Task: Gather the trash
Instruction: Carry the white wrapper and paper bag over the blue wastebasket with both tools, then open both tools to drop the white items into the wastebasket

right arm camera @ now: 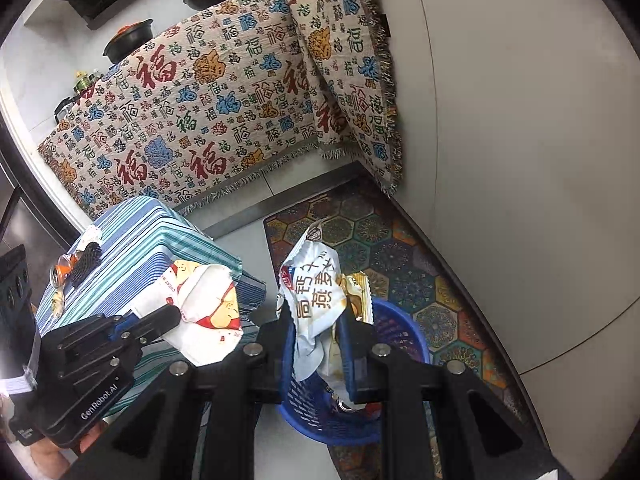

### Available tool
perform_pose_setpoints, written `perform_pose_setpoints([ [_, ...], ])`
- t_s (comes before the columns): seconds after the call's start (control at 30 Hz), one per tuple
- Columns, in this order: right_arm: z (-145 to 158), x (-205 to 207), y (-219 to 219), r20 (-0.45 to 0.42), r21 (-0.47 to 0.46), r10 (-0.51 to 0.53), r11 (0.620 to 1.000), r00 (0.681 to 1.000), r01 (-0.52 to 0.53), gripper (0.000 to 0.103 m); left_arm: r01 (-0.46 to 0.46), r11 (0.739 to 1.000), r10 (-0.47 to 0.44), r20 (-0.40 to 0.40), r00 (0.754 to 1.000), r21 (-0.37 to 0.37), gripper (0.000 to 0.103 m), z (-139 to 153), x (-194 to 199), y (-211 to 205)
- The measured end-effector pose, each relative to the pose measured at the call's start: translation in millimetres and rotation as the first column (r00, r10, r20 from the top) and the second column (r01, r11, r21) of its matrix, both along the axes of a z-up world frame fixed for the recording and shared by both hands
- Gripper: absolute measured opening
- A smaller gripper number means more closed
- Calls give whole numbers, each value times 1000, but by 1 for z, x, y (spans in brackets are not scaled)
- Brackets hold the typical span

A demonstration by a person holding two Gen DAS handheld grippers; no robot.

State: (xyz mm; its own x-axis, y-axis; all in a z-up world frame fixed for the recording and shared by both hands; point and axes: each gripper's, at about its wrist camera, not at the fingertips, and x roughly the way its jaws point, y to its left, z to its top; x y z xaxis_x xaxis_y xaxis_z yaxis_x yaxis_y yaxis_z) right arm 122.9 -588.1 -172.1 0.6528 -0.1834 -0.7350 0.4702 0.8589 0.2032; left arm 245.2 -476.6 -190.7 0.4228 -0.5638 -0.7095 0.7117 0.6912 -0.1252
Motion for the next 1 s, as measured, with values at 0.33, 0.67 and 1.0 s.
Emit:
perform_pose_setpoints([
  [0.33, -7, 5, -10, -26, 11, -27, 1000, 999, 27, 20, 21, 1000, -21, -32, 999, 19, 5, -20, 5, -17],
  [0.67, -14, 10, -12, -52, 15, -40, 999, 998, 40, 22, 37, 999, -35, -48, 998, 35, 6, -35, 9, -28],
  [1.0, -6, 7, -15, -6, 13, -69, 998, 998, 69, 49, 45, 999, -43, -65, 997, 22, 40, -42, 15, -35],
])
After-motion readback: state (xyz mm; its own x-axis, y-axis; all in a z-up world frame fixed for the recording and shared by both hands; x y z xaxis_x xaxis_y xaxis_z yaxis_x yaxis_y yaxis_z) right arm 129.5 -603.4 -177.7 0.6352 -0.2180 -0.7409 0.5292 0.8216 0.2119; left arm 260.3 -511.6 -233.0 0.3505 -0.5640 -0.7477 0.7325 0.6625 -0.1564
